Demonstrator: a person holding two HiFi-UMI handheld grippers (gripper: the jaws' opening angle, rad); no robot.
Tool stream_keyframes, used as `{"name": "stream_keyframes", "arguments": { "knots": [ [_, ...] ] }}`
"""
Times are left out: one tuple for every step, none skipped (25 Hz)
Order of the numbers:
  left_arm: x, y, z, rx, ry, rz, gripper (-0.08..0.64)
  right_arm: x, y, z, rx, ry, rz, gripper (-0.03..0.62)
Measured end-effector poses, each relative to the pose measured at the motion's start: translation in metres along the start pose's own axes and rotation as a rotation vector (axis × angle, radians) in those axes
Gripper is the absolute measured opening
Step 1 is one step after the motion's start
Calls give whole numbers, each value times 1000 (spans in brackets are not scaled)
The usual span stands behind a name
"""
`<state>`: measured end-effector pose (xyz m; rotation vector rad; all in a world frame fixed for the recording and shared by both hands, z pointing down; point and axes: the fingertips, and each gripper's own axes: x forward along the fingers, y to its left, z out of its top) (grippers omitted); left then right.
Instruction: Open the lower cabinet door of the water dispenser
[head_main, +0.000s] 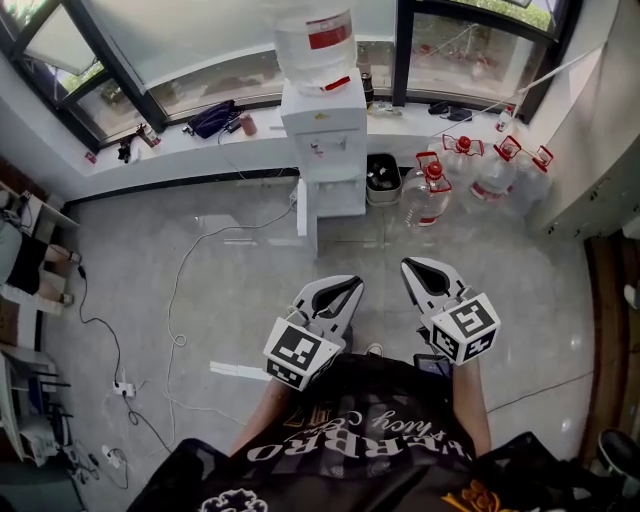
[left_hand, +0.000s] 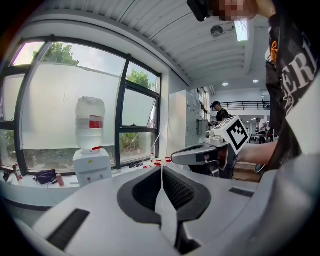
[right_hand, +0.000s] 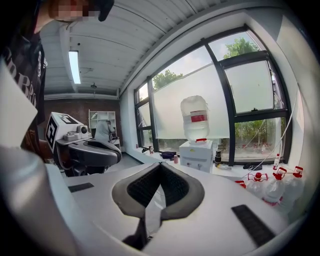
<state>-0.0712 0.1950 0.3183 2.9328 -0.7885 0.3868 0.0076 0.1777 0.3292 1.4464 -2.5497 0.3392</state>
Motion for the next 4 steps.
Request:
{"name": "stream_keyframes", "arguments": {
  "knots": [
    [1, 1, 1, 3, -1, 0, 20, 1, -2, 1, -3, 0, -3, 14],
    [1, 3, 2, 6, -3, 0, 20, 1, -5, 3, -8, 0, -6, 14],
    [2, 5, 3, 9, -5, 2, 20, 2, -7, 4, -13, 0, -9, 14],
    [3, 7, 4, 12, -8, 3, 20, 3, -10, 6, -19, 0, -13, 14]
  ]
}}
